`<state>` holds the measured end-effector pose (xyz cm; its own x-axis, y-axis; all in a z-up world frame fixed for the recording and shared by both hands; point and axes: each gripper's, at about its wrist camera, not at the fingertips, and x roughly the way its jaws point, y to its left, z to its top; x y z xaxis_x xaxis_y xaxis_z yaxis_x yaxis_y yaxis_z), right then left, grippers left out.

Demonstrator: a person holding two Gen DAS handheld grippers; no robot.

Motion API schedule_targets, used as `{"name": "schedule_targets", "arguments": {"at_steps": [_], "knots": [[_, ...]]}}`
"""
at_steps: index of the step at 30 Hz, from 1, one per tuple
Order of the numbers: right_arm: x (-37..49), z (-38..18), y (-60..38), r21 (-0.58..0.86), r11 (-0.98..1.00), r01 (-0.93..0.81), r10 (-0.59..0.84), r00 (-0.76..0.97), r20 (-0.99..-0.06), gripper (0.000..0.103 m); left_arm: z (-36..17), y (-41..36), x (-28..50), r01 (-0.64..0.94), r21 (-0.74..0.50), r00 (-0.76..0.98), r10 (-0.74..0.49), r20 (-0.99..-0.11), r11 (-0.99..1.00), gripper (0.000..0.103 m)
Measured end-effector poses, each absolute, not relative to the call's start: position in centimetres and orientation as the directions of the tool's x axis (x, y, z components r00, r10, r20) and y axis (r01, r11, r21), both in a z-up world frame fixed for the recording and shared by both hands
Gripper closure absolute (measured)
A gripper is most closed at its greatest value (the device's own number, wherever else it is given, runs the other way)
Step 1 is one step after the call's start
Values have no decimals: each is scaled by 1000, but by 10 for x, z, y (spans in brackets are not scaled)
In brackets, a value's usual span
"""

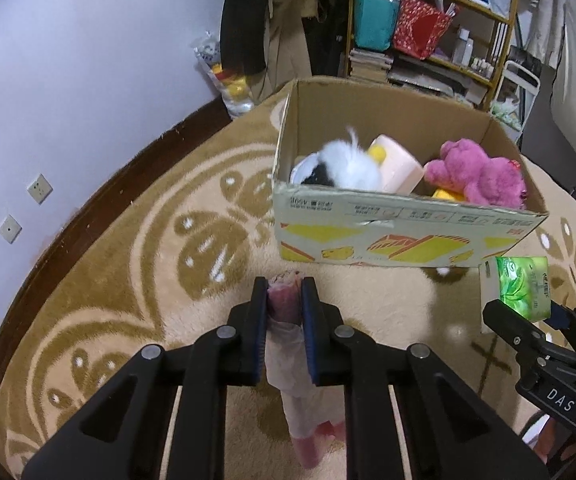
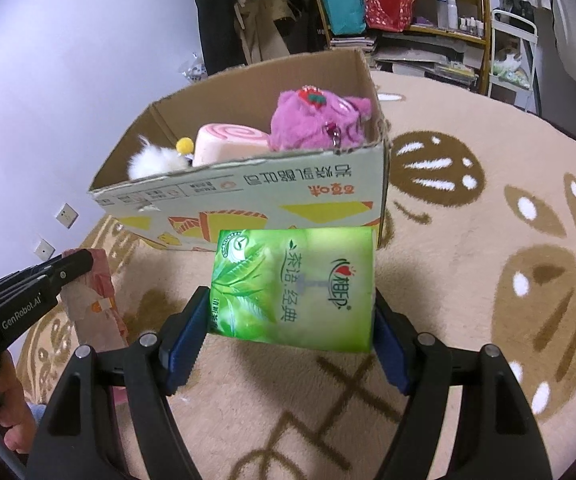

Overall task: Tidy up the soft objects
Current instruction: 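Lift and carry both tissue packs with both tools over the box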

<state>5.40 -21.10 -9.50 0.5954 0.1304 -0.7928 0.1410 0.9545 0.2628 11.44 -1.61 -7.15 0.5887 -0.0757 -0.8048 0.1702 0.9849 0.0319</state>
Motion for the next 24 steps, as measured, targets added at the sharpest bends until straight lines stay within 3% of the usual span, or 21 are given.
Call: {"name": "schedule_targets", "arguments": {"at_steps": [14,24], "knots": [[41,-65,-207,259,957,129,115,653,-749,24,-29,-16,95,167,105,689,-40,-723,980,89],[30,-18,-206,242,965,98,89,747,-659,24,6,-7,92,131,102,766,-36,-642,986,89]]}}
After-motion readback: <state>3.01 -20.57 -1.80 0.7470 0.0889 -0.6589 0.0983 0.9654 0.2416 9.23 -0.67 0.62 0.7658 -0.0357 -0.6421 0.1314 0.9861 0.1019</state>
